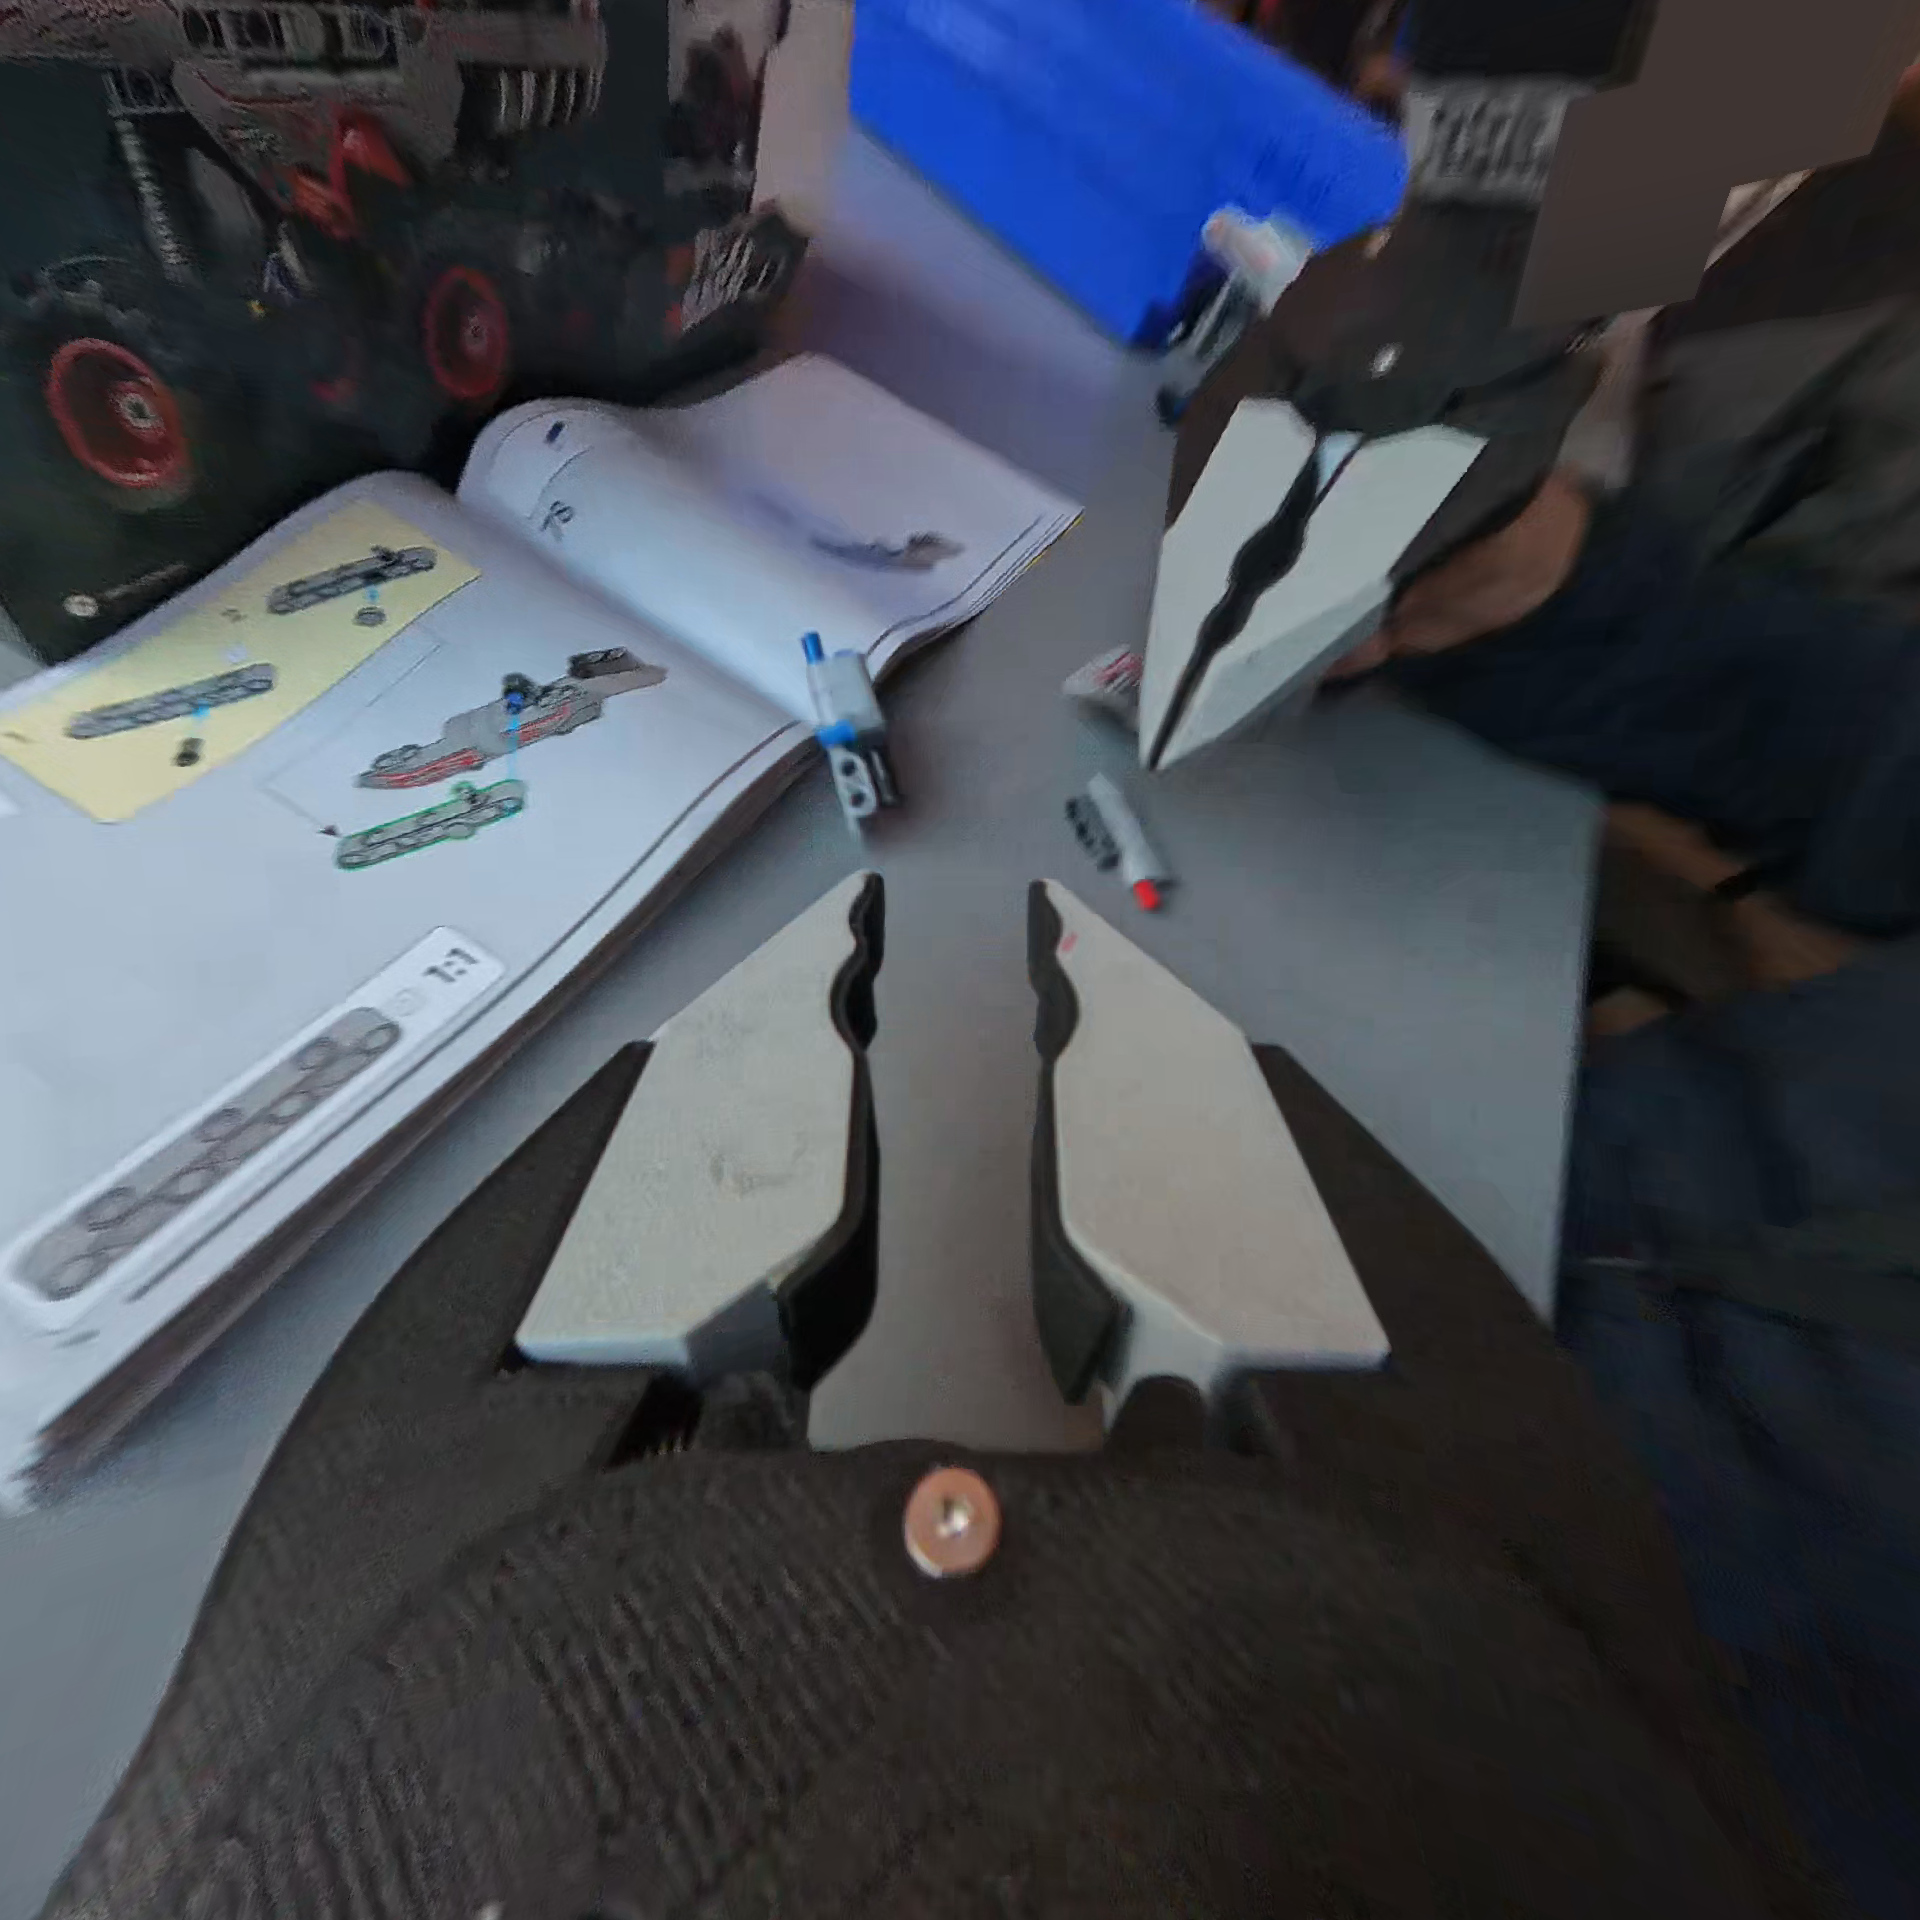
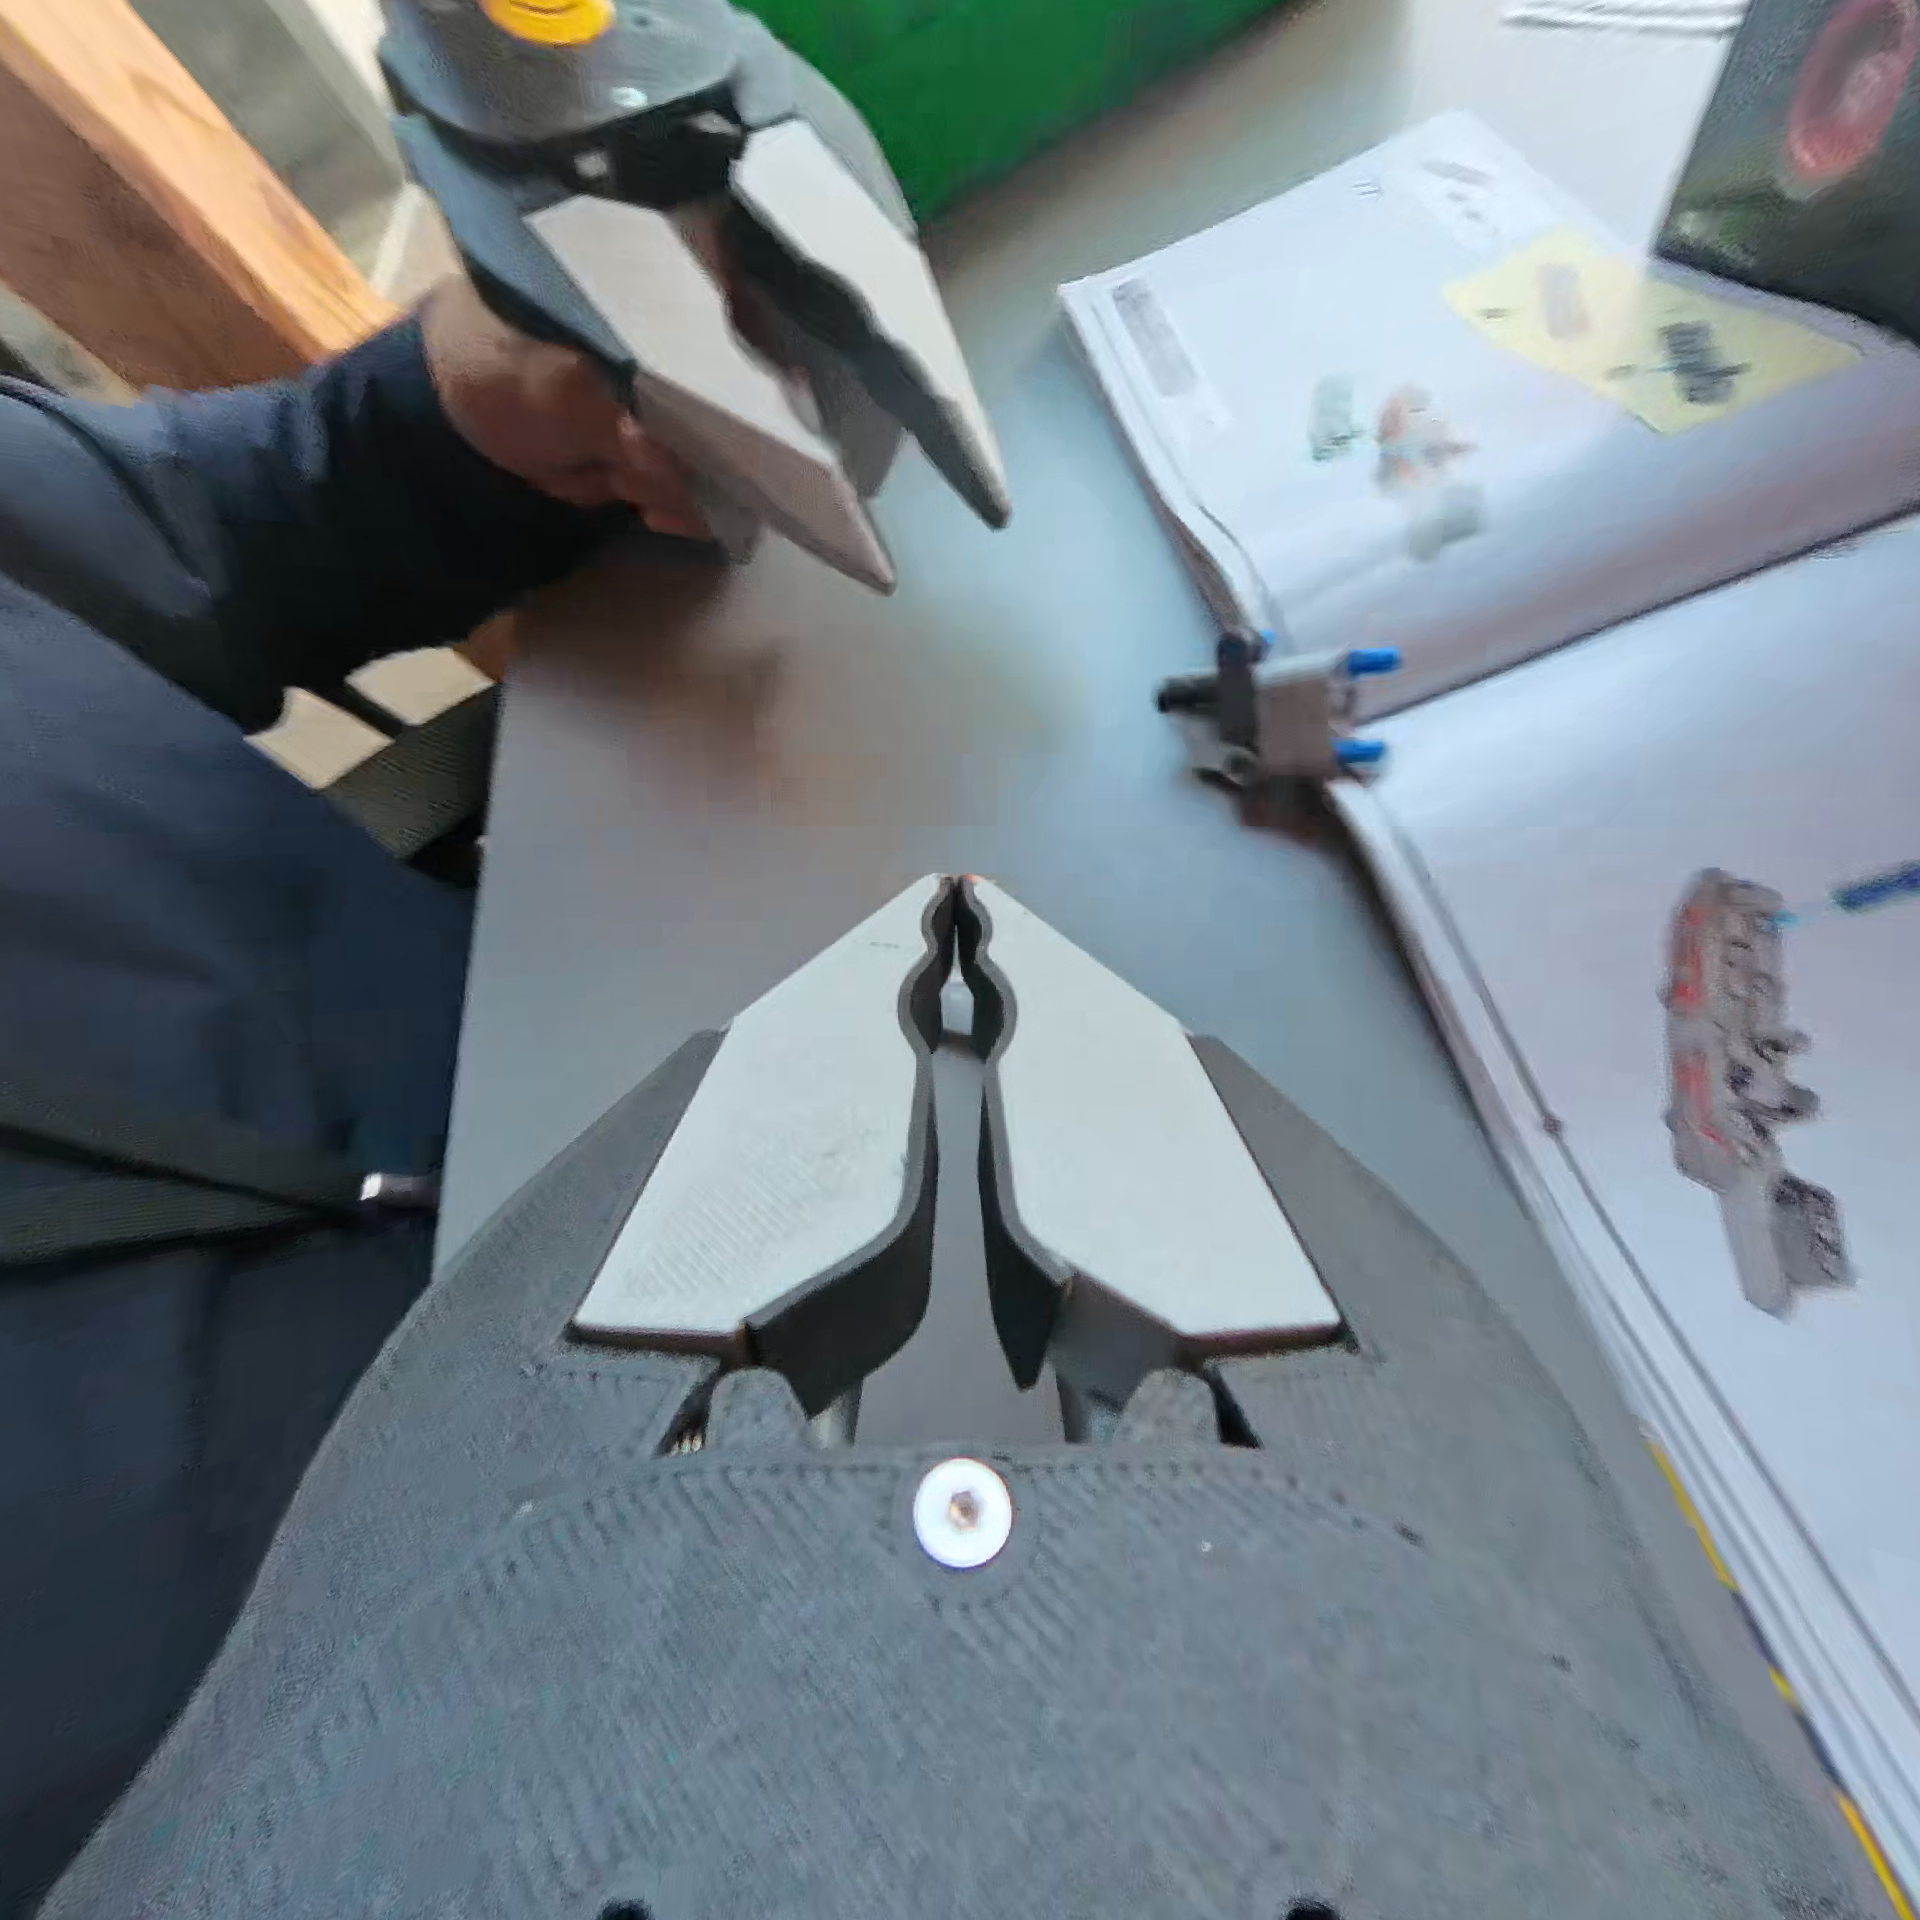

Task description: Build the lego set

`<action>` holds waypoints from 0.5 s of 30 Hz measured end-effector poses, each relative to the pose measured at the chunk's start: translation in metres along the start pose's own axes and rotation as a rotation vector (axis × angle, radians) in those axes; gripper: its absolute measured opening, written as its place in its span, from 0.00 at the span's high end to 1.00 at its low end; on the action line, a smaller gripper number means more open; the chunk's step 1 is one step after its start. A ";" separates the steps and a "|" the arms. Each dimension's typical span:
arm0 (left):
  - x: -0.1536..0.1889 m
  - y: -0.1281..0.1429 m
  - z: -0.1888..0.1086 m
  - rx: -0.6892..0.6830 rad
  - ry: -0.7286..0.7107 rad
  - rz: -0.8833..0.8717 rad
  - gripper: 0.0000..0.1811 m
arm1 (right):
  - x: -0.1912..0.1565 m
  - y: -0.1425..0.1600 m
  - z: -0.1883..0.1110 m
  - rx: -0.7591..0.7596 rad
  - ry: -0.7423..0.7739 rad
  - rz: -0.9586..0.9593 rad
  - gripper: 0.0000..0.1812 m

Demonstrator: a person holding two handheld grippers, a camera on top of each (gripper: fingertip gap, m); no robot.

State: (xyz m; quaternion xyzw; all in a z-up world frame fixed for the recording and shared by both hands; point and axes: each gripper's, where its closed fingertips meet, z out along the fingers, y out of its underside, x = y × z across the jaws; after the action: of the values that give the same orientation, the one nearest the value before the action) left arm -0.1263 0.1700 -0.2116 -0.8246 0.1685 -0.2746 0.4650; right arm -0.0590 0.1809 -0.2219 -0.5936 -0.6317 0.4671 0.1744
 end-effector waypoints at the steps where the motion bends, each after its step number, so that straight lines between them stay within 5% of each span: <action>1: -0.003 0.006 0.001 -0.055 -0.027 0.045 0.87 | 0.004 -0.001 -0.004 0.004 0.035 -0.014 1.00; 6: -0.014 0.025 0.007 -0.202 -0.086 0.121 0.86 | 0.022 -0.009 -0.027 0.040 0.180 -0.046 1.00; 15: -0.017 0.009 0.040 -0.354 0.049 0.052 0.81 | 0.039 -0.002 -0.016 -0.026 0.237 -0.010 0.90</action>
State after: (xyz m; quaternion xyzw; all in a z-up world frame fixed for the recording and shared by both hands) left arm -0.1151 0.2013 -0.2414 -0.8819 0.2468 -0.2485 0.3154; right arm -0.0570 0.2229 -0.2255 -0.6436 -0.6156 0.3845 0.2428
